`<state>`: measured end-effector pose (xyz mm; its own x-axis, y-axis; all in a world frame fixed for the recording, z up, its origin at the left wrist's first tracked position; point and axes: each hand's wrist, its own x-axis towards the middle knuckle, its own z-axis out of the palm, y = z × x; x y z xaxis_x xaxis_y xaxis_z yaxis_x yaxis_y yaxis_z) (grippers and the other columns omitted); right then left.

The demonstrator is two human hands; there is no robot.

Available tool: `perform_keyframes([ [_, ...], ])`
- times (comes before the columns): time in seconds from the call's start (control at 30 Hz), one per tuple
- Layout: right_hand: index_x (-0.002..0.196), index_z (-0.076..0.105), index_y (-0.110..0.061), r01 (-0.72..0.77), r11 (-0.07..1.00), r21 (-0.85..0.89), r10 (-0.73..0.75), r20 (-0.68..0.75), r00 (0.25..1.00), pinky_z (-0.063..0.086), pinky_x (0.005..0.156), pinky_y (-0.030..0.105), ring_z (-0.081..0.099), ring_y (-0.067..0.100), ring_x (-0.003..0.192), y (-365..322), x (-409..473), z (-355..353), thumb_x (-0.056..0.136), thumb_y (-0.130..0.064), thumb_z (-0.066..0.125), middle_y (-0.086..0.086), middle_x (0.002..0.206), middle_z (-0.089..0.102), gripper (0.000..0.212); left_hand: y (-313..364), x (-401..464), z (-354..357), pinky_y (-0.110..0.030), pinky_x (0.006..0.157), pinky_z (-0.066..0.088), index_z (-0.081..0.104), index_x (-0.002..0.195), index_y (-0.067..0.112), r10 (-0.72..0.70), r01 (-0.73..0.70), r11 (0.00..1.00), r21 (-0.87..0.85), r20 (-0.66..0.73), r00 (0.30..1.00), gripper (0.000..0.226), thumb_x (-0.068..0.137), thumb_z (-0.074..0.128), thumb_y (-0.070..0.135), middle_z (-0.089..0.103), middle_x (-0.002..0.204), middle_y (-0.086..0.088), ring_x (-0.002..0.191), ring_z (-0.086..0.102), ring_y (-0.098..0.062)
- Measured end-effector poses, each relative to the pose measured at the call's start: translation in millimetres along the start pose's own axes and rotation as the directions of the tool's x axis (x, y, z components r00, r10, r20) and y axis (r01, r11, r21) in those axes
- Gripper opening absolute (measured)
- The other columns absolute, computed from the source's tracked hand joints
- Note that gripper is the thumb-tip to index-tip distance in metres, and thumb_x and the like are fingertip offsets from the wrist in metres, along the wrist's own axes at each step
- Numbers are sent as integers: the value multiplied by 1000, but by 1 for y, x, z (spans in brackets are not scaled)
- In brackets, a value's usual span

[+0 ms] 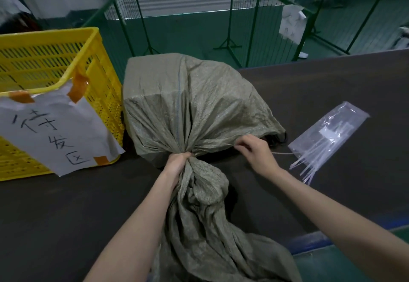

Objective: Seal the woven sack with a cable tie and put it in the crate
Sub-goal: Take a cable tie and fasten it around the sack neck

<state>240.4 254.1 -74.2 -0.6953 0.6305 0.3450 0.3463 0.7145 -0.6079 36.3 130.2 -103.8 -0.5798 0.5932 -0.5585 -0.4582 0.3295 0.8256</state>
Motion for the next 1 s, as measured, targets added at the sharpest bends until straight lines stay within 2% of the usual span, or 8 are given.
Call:
perform_keyframes([
  [0.13,84,71,-8,42,989,141,-42,-6,999,42,69,19,52,4,73,-49,11,13,83,-13,69,-4,78,57,5,9,-9,0,-32,76,53,66,108,0,-52,55,998,-34,82,995,24,84,67,6,68,88,-14,77,65,-25],
  [0.3,96,74,-8,43,990,133,-41,-14,999,42,75,22,58,16,83,-89,29,19,87,-9,62,8,87,63,15,17,-20,3,-27,61,54,67,98,6,-57,62,998,-34,133,989,12,87,64,6,67,79,-13,62,64,-21],
  [0.4,97,74,-7,-56,998,36,52,83,995,40,78,24,60,24,90,-86,36,21,87,-9,62,12,91,65,16,15,-20,3,-31,67,55,67,96,4,-85,98,992,-84,145,986,11,88,63,10,70,78,-13,65,66,-23],
  [0.47,97,74,-8,-107,993,-44,112,147,983,43,82,31,61,27,93,-76,34,21,87,-9,62,13,94,67,16,14,-20,3,-32,69,56,68,95,2,-92,108,987,-115,141,986,13,88,64,13,72,75,-13,64,68,-23],
  [0.6,92,74,-10,-166,975,-146,200,263,944,51,83,38,63,29,95,-58,26,23,85,-8,61,12,95,71,15,11,-22,5,-34,75,56,68,98,2,-63,79,988,-135,121,991,20,85,68,17,72,85,-15,71,68,-24],
  [0.77,93,74,-13,-173,972,-157,212,278,937,52,83,42,64,30,95,-60,23,31,84,-12,63,13,95,72,15,10,-25,5,-42,88,55,69,103,-4,-70,80,992,-96,96,993,32,78,76,14,71,93,-20,79,69,-28],
  [0.83,94,74,-14,-184,972,-146,218,271,938,52,83,42,63,30,96,-64,24,35,85,-14,62,13,97,71,15,9,-26,6,-40,82,57,68,102,-7,-67,74,994,-84,87,994,32,77,76,10,71,89,-20,75,69,-28],
  [1.0,95,72,-15,-169,971,-171,214,290,933,51,83,41,60,33,99,-68,27,42,86,-16,61,14,101,68,15,9,-30,10,-25,53,55,69,86,-7,-60,63,992,-105,34,998,12,78,72,2,70,61,-11,49,67,-20],
])
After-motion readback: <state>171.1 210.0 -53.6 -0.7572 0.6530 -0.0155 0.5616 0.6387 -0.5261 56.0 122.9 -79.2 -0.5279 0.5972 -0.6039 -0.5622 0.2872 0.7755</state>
